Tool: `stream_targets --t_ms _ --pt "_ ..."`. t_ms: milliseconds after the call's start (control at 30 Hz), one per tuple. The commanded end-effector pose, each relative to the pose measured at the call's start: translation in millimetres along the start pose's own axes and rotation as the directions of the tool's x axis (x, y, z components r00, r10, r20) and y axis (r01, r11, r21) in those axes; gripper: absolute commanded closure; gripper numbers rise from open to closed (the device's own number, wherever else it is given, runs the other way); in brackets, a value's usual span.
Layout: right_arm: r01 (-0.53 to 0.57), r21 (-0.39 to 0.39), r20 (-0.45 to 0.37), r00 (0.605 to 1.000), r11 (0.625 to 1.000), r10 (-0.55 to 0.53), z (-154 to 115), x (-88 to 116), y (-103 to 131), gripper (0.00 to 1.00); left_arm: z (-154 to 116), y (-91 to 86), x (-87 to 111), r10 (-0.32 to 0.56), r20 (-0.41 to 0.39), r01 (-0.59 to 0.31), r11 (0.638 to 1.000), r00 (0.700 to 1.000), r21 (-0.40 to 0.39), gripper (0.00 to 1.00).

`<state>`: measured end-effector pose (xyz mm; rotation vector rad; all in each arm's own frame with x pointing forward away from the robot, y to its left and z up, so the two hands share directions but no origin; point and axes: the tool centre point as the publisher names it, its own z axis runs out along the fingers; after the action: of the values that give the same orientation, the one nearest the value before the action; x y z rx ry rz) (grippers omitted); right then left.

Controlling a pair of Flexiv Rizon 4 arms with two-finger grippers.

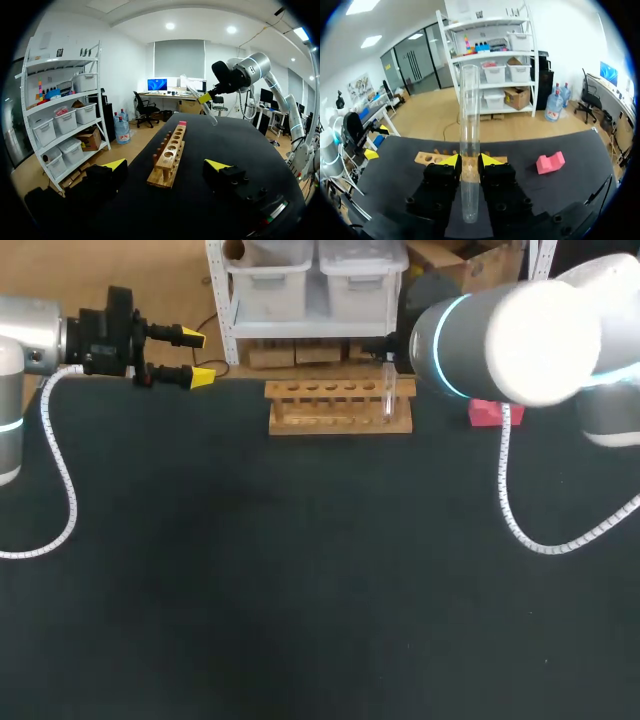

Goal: Grasp the test tube, adjust it, and insert it.

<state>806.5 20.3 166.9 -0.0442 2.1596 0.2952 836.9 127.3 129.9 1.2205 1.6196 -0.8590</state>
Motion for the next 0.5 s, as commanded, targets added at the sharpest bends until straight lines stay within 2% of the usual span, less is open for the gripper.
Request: stream_targets --t_ms 33,200,500 --pt "-0.004 -0.039 0.358 0.933 0.999 0.017 3.4 -5.8 0.8 1.0 -0.4 -1.9 0.7 0.002 0.002 -0.002 1.0 1.0 -0.005 0.0" --pt "-0.025 -0.021 0.462 0.887 0.999 0.032 0.0 -22.3 3.6 1.0 -0.4 -1.9 0.7 0.002 0.002 -0.002 1.0 1.0 -0.005 0.0" --pt "-0.04 -0.034 0.543 0.838 0.999 0.052 -1.4 -36.2 3.3 1.0 -0.4 -1.9 0.7 0.002 0.002 -0.002 1.0 1.0 -0.005 0.0"
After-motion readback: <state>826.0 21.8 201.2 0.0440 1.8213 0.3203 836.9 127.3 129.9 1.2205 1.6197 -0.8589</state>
